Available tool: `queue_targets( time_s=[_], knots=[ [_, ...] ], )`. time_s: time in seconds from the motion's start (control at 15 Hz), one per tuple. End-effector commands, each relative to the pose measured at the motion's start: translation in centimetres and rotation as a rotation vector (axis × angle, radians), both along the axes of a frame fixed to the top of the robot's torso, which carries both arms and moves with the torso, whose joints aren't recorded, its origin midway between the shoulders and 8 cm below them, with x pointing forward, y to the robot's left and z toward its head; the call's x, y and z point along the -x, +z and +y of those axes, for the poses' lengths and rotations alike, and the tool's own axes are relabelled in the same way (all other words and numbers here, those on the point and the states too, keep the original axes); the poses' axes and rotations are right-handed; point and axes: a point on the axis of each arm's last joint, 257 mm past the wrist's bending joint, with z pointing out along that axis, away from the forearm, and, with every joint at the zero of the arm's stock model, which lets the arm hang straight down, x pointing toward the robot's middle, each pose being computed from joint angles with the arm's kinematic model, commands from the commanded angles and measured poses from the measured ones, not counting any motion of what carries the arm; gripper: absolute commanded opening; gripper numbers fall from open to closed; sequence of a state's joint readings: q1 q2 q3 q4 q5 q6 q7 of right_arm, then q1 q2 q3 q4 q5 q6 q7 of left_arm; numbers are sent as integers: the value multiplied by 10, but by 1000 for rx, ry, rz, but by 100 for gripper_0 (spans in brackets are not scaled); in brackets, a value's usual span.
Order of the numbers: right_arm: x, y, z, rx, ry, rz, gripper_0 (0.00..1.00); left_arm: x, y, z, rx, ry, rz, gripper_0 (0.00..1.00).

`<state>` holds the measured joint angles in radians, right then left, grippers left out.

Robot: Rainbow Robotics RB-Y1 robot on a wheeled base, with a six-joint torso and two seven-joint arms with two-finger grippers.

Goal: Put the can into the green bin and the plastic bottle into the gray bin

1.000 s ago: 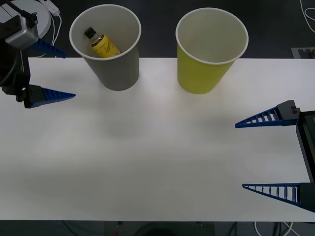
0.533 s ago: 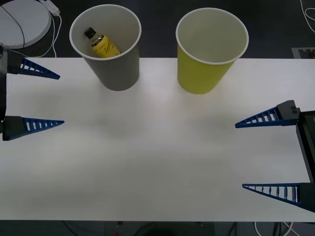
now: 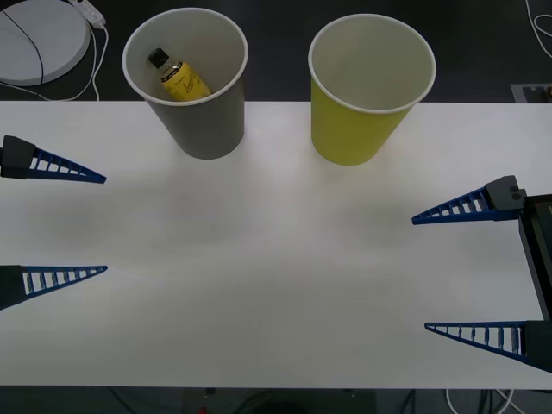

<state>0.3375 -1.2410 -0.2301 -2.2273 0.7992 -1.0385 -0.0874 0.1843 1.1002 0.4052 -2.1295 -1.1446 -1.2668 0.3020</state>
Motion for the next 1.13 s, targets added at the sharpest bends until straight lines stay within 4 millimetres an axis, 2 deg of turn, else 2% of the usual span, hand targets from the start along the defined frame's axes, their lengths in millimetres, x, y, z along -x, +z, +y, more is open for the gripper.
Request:
queue_targets(
  time_s=[0.07, 0.53, 1.13],
  knots=[
    [0, 0, 0, 0, 0, 0, 100, 10, -8, 0, -17, -33, -7, 100],
    [0, 0, 0, 0, 0, 0, 100, 22, -22, 5, -57, -72, 0, 100],
    [0, 0, 0, 0, 0, 0, 100, 23, -21, 3, -44, -76, 4, 100]
  ],
)
